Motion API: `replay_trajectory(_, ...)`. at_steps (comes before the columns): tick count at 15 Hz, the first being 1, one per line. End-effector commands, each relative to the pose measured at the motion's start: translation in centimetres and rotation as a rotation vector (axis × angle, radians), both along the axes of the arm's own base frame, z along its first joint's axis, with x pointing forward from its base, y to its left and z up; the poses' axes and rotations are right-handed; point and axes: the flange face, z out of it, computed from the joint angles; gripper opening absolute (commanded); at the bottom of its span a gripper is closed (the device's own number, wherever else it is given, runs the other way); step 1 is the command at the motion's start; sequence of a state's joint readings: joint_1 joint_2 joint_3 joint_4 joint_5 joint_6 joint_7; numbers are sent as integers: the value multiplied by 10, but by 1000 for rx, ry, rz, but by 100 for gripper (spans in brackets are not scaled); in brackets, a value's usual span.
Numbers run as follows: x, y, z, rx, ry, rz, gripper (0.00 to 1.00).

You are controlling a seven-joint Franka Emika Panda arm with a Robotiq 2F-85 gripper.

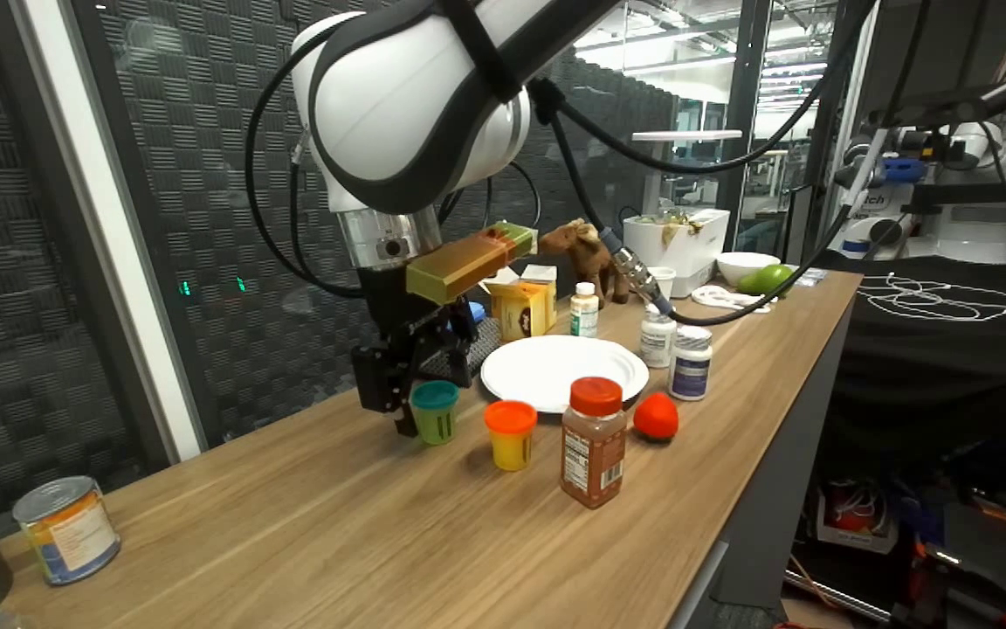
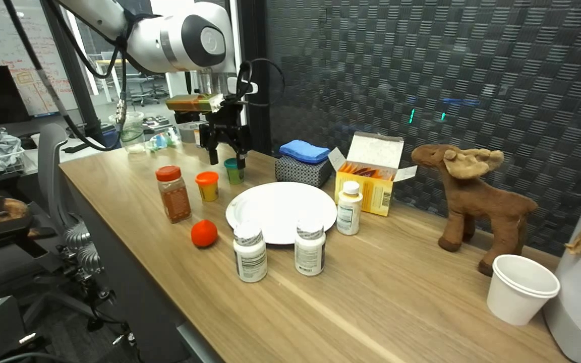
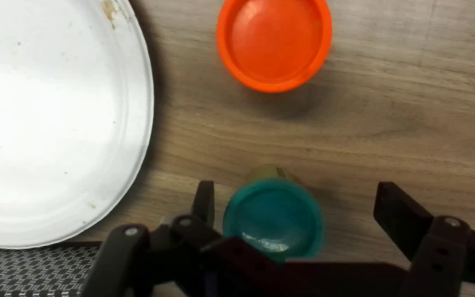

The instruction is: Put the bottles on the tray

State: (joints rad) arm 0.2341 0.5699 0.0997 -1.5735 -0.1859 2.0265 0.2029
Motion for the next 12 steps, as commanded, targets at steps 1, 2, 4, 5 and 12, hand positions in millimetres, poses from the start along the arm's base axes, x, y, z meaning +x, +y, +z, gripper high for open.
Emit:
replay_trajectory(1, 12, 6, 2, 3, -7, 17, 100)
replay_trajectory(2, 12, 6, 2, 4, -4, 16, 91)
replay_trajectory(4, 9, 7, 3, -4, -6, 11, 68)
replay_trajectory(5, 6, 7, 4, -15, -10, 4, 58)
replay_trajectory(12, -1, -6, 24, -30, -61, -50, 24)
